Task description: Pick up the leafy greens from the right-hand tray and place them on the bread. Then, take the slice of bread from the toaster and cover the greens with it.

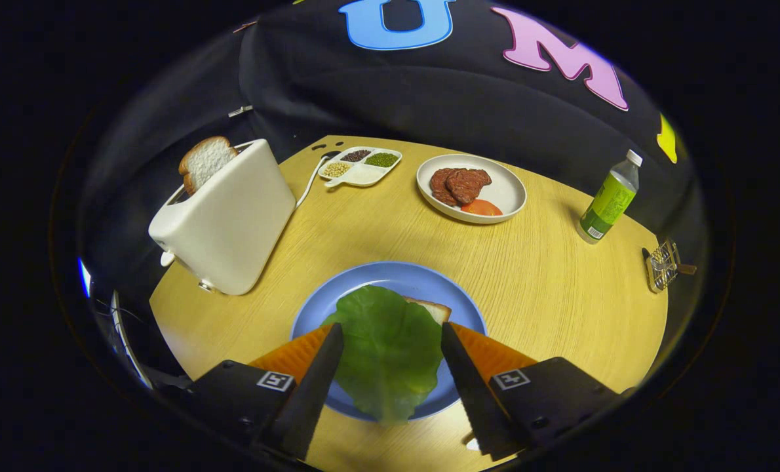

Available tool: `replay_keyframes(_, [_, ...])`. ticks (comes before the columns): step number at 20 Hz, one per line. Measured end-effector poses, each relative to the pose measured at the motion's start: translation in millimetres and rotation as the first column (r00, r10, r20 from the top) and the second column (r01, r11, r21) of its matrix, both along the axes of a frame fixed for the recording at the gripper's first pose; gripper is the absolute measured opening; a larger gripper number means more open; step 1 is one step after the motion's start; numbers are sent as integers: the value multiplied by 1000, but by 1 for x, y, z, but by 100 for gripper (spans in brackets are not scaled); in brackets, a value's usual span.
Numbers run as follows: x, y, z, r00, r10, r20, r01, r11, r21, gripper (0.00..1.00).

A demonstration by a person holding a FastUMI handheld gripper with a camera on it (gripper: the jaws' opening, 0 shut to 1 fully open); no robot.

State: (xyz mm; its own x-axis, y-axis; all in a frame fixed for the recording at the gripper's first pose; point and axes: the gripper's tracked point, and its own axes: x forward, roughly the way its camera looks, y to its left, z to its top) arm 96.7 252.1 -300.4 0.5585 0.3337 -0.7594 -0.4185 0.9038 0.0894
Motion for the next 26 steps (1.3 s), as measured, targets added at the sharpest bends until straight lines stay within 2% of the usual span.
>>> replay_keyframes(2, [4,2,11,999,5,33,-5,1000,-2,100])
replay_keyframes(11, [27,63,96,984,63,169,-78,993,85,100])
replay_keyframes(17, [43,130,154,951,130,280,-165,981,106,99])
replay_keyframes(26, [45,240,166,910,257,327,-297,951,81,99])
